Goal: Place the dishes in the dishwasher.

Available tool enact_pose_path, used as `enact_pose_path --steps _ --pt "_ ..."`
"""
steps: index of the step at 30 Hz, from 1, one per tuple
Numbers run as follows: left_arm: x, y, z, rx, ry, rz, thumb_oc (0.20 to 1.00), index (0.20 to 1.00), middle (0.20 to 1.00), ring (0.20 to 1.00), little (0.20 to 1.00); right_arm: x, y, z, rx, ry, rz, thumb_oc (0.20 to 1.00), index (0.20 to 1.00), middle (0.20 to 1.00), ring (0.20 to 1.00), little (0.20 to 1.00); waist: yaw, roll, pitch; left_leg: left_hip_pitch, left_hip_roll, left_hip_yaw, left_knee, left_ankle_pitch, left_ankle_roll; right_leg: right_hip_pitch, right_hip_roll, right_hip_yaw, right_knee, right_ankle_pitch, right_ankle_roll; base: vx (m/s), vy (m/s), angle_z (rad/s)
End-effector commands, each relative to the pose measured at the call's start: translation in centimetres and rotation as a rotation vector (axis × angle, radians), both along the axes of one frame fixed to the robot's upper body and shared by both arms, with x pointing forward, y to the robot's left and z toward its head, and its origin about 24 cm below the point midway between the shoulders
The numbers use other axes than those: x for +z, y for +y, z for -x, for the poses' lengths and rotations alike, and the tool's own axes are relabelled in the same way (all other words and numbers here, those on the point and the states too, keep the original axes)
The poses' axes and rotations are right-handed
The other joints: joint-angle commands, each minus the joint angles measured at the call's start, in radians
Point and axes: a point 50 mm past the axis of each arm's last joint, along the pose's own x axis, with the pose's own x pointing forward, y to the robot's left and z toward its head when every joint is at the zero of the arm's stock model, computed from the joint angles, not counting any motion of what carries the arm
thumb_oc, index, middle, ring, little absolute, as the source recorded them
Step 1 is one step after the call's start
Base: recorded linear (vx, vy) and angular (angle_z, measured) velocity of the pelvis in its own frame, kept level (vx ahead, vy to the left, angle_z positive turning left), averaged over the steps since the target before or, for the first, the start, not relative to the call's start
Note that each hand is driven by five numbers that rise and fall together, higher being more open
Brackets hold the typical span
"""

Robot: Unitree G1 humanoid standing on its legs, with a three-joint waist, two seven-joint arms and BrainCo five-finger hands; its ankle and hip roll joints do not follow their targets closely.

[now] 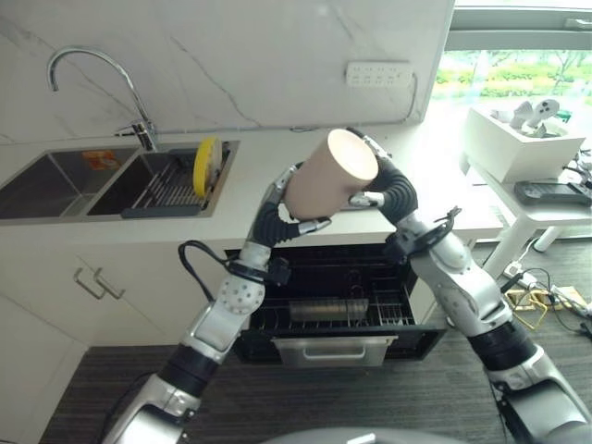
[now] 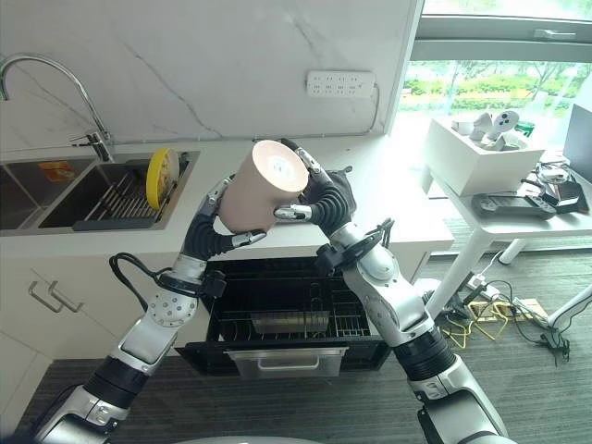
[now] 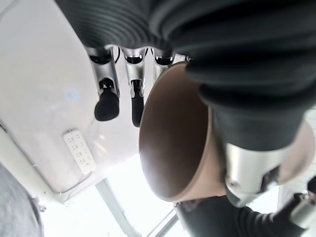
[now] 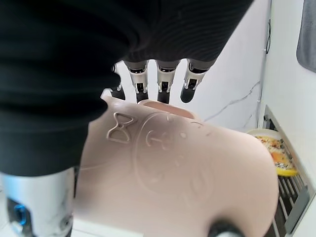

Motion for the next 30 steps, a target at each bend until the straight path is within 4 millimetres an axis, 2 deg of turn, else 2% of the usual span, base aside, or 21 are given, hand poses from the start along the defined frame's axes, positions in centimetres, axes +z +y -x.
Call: enact_pose_path --steps 1,7,15,21,22,23,26,30 --pt "2.6 -1.3 -1.2 -0.074 -0.093 -0.002 0.2 0.2 0.2 0.2 0.2 4.2 1.1 0.0 0.033 -0.164 -0.043 1.0 1.0 1.0 1.0 1.0 0.021 -0.033 -0.016 -0.005 -0.011 -0.011 0.0 -0.026 0.012 0.003 -0.016 -0.028 0.0 0.023 -0.002 0.0 0.0 0.0" --pt "2.7 -2.3 -1.2 -0.113 -0.092 -0.023 0.2 0.2 0.2 0.2 0.2 4.5 2.1 -0.3 0.037 -0.153 -0.049 1.0 1.0 1.0 1.0 1.0 0.025 -0.033 -0.014 -0.004 -0.009 -0.012 0.0 -0.024 0.011 0.007 -0.014 -0.03 0.0 0.021 -0.005 0.0 0.0 0.0" --pt "2.5 -2.7 -1.1 -0.132 -0.08 -0.054 0.2 0.2 0.2 0.2 0.2 4.9 2.0 -0.2 -0.07 -0.231 -0.005 1.0 1.0 1.0 1.0 1.0 0.025 -0.034 -0.012 -0.006 -0.009 -0.01 0.0 -0.026 0.013 0.005 -0.014 -0.028 0.0 0.02 -0.006 0.0 0.0 0.0" --pt "2.7 -3.4 -1.1 -0.157 -0.089 -0.086 0.2 0.2 0.2 0.2 0.2 5.2 3.1 -0.4 -0.097 -0.26 0.056 1.0 1.0 1.0 1.0 1.0 0.027 -0.03 -0.011 -0.002 -0.009 -0.005 0.0 -0.029 0.014 0.009 -0.014 -0.026 0.0 0.016 -0.008 0.0 0.0 0.0" --pt "2.7 -3.5 -1.1 -0.164 -0.087 -0.093 0.2 0.2 0.2 0.2 0.2 5.1 3.2 -0.5 -0.097 -0.254 0.068 0.922 0.922 0.922 0.922 0.922 0.028 -0.03 -0.01 -0.002 -0.009 -0.005 0.0 -0.028 0.014 0.009 -0.015 -0.026 0.0 0.017 -0.008 0.0 0.0 0.0" --pt "2.7 -3.6 -1.1 -0.168 -0.085 -0.097 0.2 0.2 0.2 0.2 0.2 5.1 3.1 -0.5 -0.107 -0.258 0.076 0.2 0.2 0.2 0.2 0.2 0.028 -0.03 -0.01 -0.003 -0.01 -0.005 0.0 -0.028 0.014 0.008 -0.014 -0.025 0.0 0.017 -0.007 0.0 0.0 0.0" --pt "2.7 -3.6 -1.0 -0.175 -0.082 -0.107 0.2 0.2 0.2 0.2 0.2 5.0 3.0 -0.5 -0.11 -0.254 0.097 0.2 0.2 0.2 0.2 0.2 0.026 -0.031 -0.01 -0.002 -0.009 -0.004 0.0 -0.029 0.015 0.008 -0.014 -0.023 0.0 0.017 -0.007 0.0 0.0 0.0" --pt "2.6 -3.8 -0.9 -0.194 -0.084 -0.131 0.2 0.2 0.2 0.2 0.2 5.0 3.3 -0.1 -0.031 -0.259 0.109 0.2 0.2 0.2 0.2 0.2 0.023 -0.032 -0.008 0.001 -0.009 -0.002 0.0 -0.031 0.016 0.008 -0.013 -0.017 0.0 0.017 -0.008 0.01 0.002 0.0"
